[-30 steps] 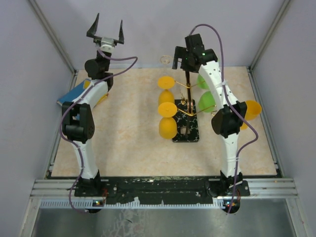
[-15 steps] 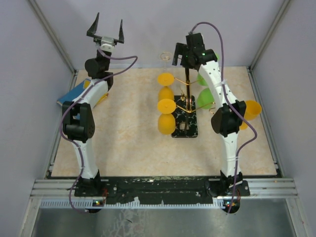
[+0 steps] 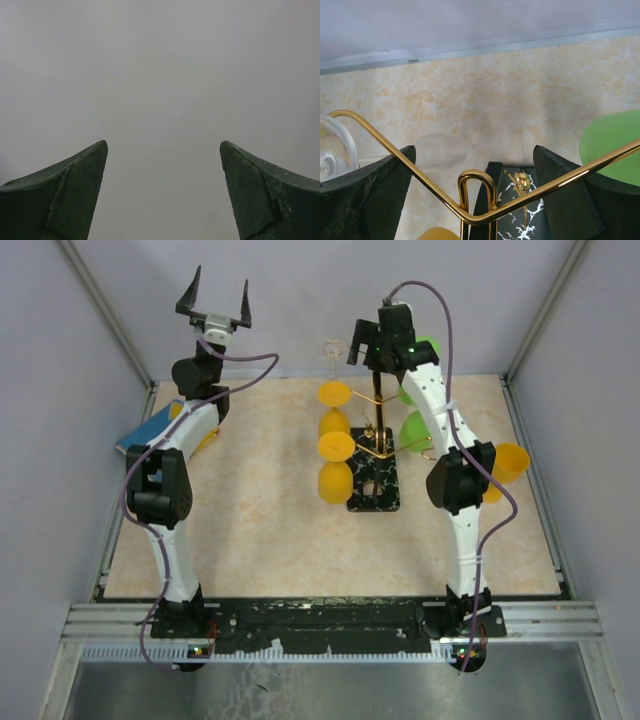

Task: Place the wine glass upside down on the wine glass rack
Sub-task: Move the wine rack to the center of the board.

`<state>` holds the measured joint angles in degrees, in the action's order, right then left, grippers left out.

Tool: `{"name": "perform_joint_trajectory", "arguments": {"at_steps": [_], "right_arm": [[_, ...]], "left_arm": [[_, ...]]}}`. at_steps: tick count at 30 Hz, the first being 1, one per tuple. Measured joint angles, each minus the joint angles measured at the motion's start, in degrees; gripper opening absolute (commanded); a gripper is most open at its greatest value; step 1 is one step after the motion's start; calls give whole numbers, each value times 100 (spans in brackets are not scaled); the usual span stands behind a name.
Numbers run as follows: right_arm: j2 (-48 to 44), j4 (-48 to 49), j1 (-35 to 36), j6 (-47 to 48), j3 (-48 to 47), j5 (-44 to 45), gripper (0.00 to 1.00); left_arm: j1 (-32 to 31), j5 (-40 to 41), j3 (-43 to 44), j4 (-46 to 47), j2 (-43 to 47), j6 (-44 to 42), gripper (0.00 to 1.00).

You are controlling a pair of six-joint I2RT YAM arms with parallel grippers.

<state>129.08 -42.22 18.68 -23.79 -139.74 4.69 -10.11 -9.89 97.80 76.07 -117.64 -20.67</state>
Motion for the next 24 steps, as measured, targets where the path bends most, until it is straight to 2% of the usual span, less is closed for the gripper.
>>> {"name": "perform_joint_trajectory", "arguments": {"at_steps": [10, 15, 24], "right_arm": [[59, 380, -31, 131, 17, -227, 99], [-219, 761, -52, 212, 553, -310, 99], [-584, 660, -59, 476, 1045, -404, 99]], "left_arm": [[0, 2, 0, 0, 0, 0, 99], [0, 2, 0, 0, 0, -2, 99], [0, 4, 0, 0, 0, 9, 99]]}}
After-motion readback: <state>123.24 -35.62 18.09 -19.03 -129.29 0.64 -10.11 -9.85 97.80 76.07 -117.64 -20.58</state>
